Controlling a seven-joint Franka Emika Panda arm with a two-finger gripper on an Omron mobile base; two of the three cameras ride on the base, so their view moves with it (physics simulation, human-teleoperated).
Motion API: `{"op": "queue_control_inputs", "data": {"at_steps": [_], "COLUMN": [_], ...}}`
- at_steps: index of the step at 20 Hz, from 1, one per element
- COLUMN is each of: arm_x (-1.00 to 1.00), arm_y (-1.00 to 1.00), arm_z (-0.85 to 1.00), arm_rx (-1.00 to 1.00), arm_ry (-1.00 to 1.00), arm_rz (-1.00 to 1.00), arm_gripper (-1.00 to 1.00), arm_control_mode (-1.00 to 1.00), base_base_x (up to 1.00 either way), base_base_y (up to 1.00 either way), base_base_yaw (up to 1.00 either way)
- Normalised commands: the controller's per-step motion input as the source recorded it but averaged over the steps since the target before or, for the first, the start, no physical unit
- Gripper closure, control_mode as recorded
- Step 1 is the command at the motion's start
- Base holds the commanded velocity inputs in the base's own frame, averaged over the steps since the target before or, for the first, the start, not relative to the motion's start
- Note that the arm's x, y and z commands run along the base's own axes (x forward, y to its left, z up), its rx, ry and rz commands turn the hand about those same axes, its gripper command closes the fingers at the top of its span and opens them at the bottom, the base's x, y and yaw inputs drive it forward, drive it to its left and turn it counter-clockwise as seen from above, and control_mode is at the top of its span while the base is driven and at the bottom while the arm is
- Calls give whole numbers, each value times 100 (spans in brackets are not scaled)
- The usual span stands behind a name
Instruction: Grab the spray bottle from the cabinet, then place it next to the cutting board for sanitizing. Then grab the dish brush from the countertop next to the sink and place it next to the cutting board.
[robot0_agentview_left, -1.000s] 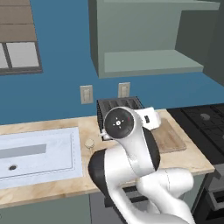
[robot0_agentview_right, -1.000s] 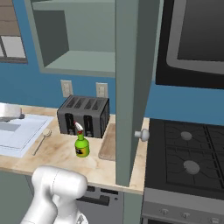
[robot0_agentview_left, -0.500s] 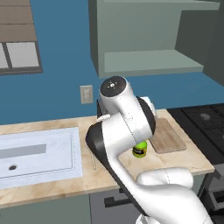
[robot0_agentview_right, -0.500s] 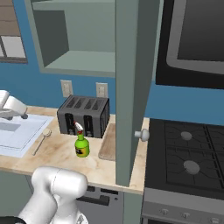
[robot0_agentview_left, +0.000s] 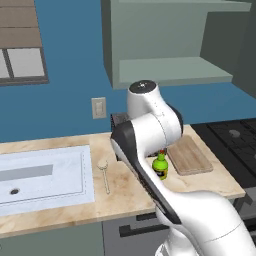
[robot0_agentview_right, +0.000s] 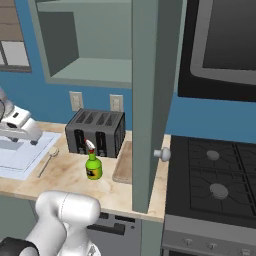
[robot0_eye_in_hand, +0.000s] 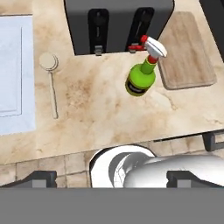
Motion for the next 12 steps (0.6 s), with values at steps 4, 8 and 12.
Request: {"op": "queue_control_inputs", "data": {"at_steps": [4, 8, 12], "arm_x": [22, 25, 26], "arm_y": [14, 26, 28], "arm_z": [-57, -52, -50], "arm_rx": [9, 9, 11], "arm_ry": [7, 9, 12], "arm_rz": [0, 0, 0], "arm_gripper": [-100, -100, -100], "arm_control_mode": [-100, -100, -100], "base_base_x": [0, 0, 0], "base_base_y": [0, 0, 0], "base_base_yaw": [0, 0, 0]}}
